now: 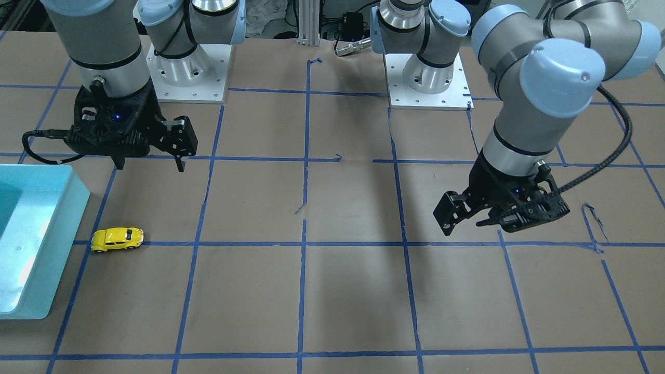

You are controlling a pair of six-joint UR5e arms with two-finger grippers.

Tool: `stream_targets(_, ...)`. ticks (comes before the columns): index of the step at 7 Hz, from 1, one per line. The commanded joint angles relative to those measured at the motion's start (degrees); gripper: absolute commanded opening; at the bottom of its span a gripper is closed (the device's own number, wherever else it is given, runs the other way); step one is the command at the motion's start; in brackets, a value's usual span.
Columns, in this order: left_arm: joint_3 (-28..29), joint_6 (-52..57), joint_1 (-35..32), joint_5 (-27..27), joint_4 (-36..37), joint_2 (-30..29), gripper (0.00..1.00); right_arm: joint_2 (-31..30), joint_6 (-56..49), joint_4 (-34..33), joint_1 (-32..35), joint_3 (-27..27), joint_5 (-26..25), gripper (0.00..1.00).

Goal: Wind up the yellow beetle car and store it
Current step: 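Move the right gripper over the car beside the blue tray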

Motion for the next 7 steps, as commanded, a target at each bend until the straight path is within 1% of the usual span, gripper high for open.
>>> stream_targets(1, 0.3, 5.5, -0.1, -4.0, -7.5, 4.7, 1.0, 0.9, -7.2, -3.4, 0.2, 1.7, -0.4, 1.0)
stream_targets(2, -1.6, 7.0, -0.1, -3.5, -9.7, 5.6, 1.0, 1.3, -7.5, -3.4, 1.0, 3.1, -0.1, 1.0)
stream_targets(3, -2.7, 12.2, -0.1, -2.9, -10.7, 6.8, 1.0, 2.0, -7.8, -4.3, 1.8, 6.4, -0.7, 1.0)
stream_targets(4, -3.5, 12.8, -0.1, 0.4, -10.9, 7.6, 1.0, 1.5, -7.9, -3.5, 1.7, 8.7, -0.9, 1.0)
stream_targets(5, -3.5, 12.9, -0.1, 0.5, -10.9, 7.7, 1.0, 1.9, -8.6, -3.3, 1.4, 11.0, -1.1, 1.0)
stream_targets(6, -3.6, 12.9, -0.1, 0.4, -10.9, 7.7, 1.0, 2.0, -14.5, -4.2, 1.1, 13.1, -1.3, 1.0)
stream_targets(7, -3.7, 12.9, -0.1, 0.3, -10.9, 7.6, 1.0, 3.4, -22.3, -4.7, 0.5, 13.5, -1.2, 1.0)
